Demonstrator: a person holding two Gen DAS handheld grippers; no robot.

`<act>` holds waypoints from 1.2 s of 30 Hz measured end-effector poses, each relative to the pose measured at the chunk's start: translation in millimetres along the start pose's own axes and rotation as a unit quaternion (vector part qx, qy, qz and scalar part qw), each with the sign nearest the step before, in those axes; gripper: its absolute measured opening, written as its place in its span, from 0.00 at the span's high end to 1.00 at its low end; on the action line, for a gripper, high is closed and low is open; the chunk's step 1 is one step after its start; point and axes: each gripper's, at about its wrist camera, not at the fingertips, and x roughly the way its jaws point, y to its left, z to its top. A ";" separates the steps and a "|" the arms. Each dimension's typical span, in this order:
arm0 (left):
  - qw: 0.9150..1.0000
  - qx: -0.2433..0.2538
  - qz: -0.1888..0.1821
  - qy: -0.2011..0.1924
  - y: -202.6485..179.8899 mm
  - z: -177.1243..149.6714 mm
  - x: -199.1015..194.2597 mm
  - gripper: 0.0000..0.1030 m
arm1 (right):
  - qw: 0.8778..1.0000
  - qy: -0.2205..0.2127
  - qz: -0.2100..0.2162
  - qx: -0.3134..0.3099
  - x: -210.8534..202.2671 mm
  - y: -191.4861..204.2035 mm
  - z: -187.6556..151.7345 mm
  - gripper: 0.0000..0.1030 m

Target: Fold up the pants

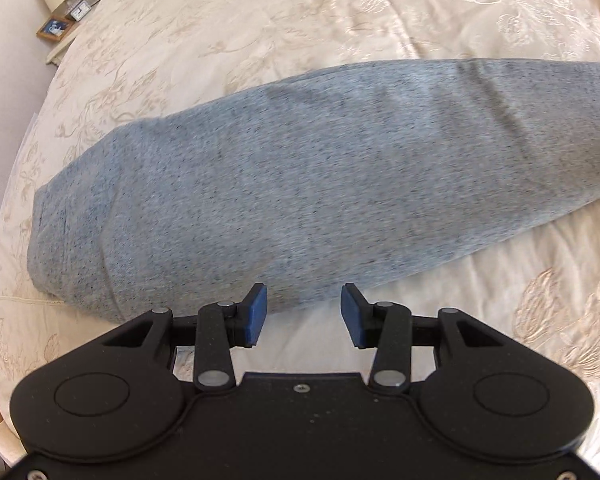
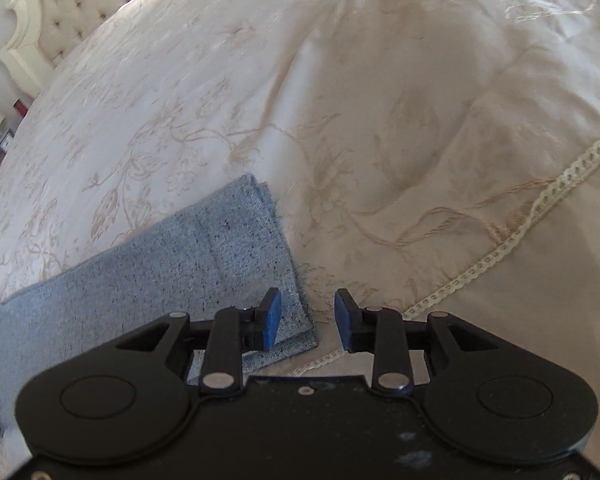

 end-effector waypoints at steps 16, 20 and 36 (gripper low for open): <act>0.999 0.006 -0.038 -0.032 -54.1 58.5 -9.7 0.50 | 0.998 0.037 -0.049 0.010 -11.3 8.3 15.9 0.77; 0.997 0.026 -0.053 -0.049 -78.8 75.0 -10.0 0.50 | 0.997 0.019 0.007 0.074 -22.1 -2.0 3.6 0.69; 0.999 0.045 0.007 -0.013 -131.5 170.8 98.9 0.50 | 0.998 0.012 0.014 0.059 -38.8 7.5 -19.9 0.68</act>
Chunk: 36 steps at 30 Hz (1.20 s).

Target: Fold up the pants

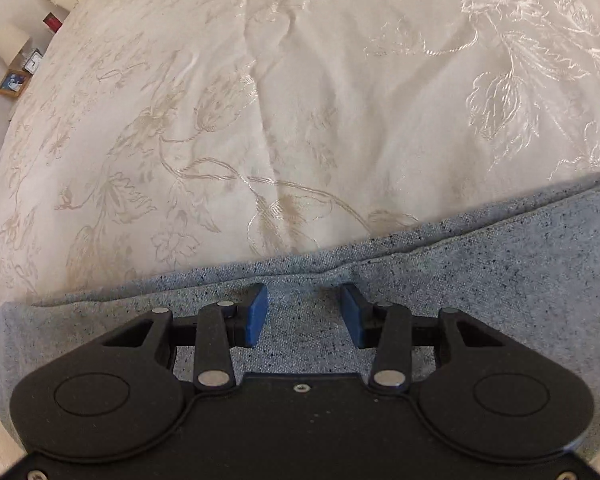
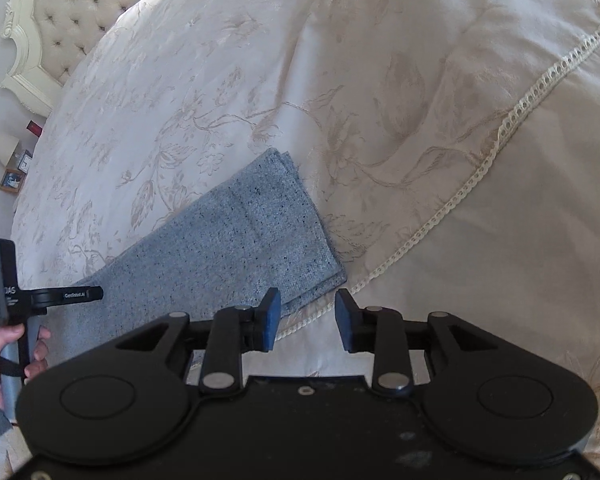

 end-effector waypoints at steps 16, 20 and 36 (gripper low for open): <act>0.998 -0.048 -0.047 -0.020 35.9 -58.8 -63.5 0.50 | 0.996 0.087 0.017 -0.016 95.1 -8.9 54.8 0.64; 0.997 -0.059 -0.059 -0.002 40.1 -77.5 -64.1 0.50 | 0.994 0.098 0.047 -0.023 99.3 -11.0 56.7 0.55; 0.996 -0.071 -0.051 -0.023 39.5 -33.7 -38.1 0.50 | 0.996 0.032 0.070 -0.046 36.1 24.0 46.4 0.88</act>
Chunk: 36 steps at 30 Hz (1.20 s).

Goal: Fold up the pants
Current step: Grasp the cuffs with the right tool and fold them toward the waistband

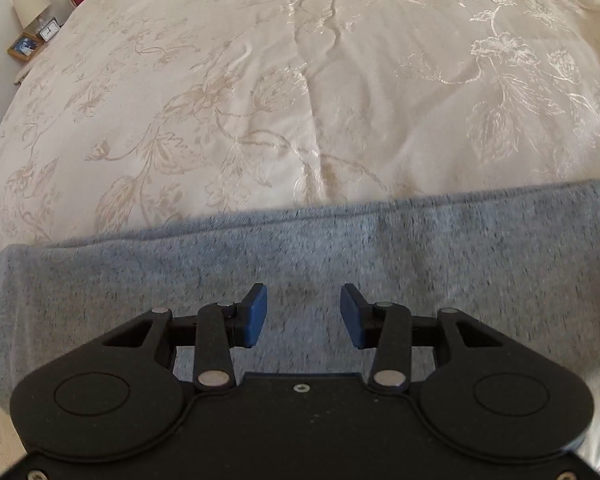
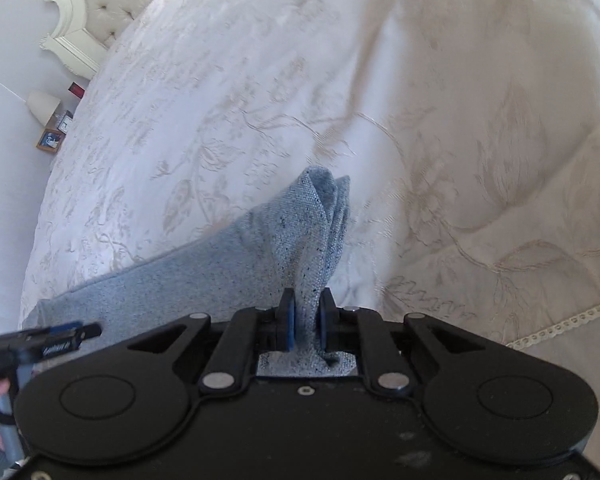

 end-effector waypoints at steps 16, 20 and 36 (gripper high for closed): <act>0.998 -0.019 -0.059 0.013 -10.4 -33.2 -16.3 0.50 | 0.999 -0.039 0.011 0.022 -36.0 49.0 -8.2 0.88; 0.996 0.016 -0.065 0.051 -25.6 -64.7 -4.9 0.50 | 0.999 -0.046 0.005 0.025 -43.9 65.0 -11.6 0.88; 0.995 -0.066 -0.071 0.008 135.7 -73.8 -38.7 0.51 | 0.994 -0.063 0.025 -0.081 -39.4 270.3 -53.6 0.88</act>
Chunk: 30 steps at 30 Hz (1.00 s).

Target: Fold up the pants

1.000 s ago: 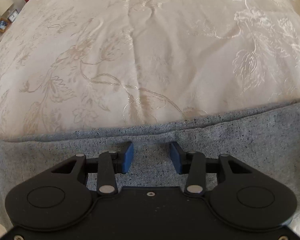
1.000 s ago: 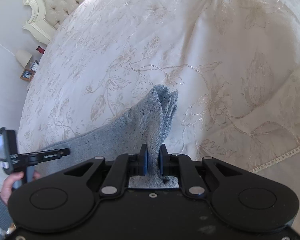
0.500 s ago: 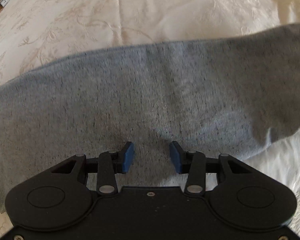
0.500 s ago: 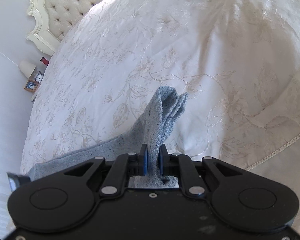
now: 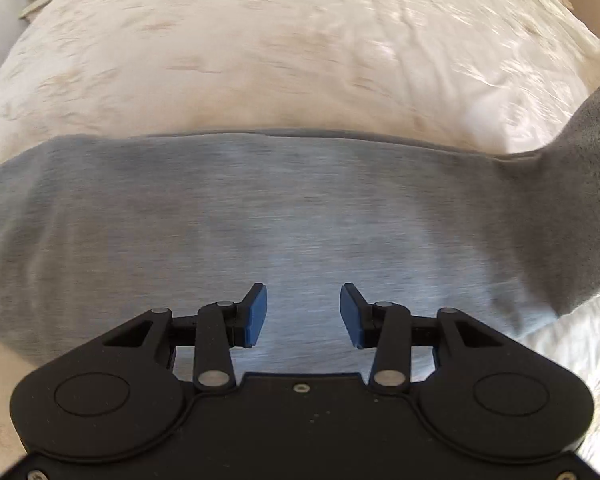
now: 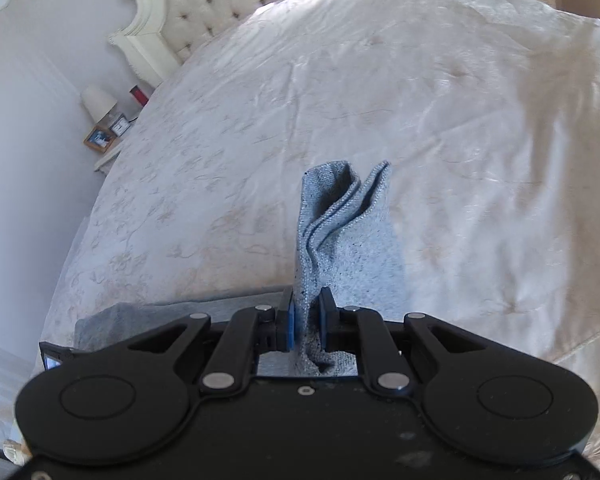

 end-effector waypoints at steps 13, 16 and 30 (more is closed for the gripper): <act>0.998 -0.031 0.043 0.018 133.0 -21.9 -1.4 0.51 | 0.990 0.087 -0.005 -0.109 148.7 171.0 -98.4 0.82; 0.999 -0.024 0.043 0.015 141.0 -22.4 -3.2 0.51 | 0.986 0.103 -0.023 -0.132 168.1 180.3 -111.8 0.74; 1.000 -0.022 -0.014 0.001 104.3 13.7 12.9 0.51 | 0.999 0.033 -0.019 -0.029 104.1 88.3 -78.7 0.67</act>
